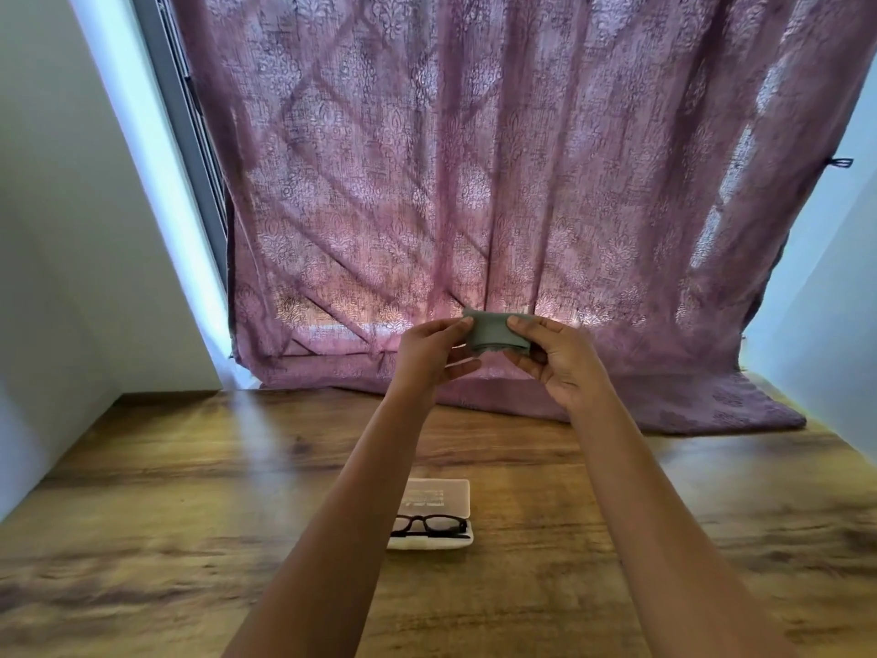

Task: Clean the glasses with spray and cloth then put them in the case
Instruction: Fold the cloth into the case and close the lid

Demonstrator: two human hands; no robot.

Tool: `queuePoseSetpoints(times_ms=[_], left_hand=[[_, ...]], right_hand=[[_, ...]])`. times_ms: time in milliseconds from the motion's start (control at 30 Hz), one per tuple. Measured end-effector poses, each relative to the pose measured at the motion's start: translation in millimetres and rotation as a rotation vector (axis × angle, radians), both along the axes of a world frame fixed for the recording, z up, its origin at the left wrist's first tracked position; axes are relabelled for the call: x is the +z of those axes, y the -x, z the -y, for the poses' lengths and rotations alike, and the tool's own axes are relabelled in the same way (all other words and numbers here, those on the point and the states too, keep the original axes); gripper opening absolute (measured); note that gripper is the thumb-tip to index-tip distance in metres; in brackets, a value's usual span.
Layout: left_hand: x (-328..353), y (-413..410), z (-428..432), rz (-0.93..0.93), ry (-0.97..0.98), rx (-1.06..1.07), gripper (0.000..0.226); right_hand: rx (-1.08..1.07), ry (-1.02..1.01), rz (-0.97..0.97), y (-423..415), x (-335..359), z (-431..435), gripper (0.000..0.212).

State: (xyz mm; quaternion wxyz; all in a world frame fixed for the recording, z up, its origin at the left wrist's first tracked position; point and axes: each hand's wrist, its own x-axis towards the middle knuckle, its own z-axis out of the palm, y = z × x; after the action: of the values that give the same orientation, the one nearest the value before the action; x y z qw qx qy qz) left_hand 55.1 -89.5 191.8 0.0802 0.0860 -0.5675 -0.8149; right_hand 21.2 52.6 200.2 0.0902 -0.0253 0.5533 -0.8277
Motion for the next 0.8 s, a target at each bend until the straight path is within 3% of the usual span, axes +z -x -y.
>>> queuePoseSetpoints(times_ms=[333, 633, 800], left_hand=[[-50.3, -17.4, 31.8, 0.177, 0.115, 0.087, 0.006], [-140.0, -38.0, 69.2, 0.498, 0.332, 0.183, 0.024], [-176.1, -51.9, 78.5, 0.661, 0.476, 0.225, 0.022]], right_hand=[[0.018, -0.044, 0.125, -8.4, -41.3, 32.8, 0.013], [0.04, -0.119, 0.291, -26.8, -93.2, 56.1, 0.013], [0.034, -0.148, 0.362, -36.4, -118.3, 62.7, 0.013]])
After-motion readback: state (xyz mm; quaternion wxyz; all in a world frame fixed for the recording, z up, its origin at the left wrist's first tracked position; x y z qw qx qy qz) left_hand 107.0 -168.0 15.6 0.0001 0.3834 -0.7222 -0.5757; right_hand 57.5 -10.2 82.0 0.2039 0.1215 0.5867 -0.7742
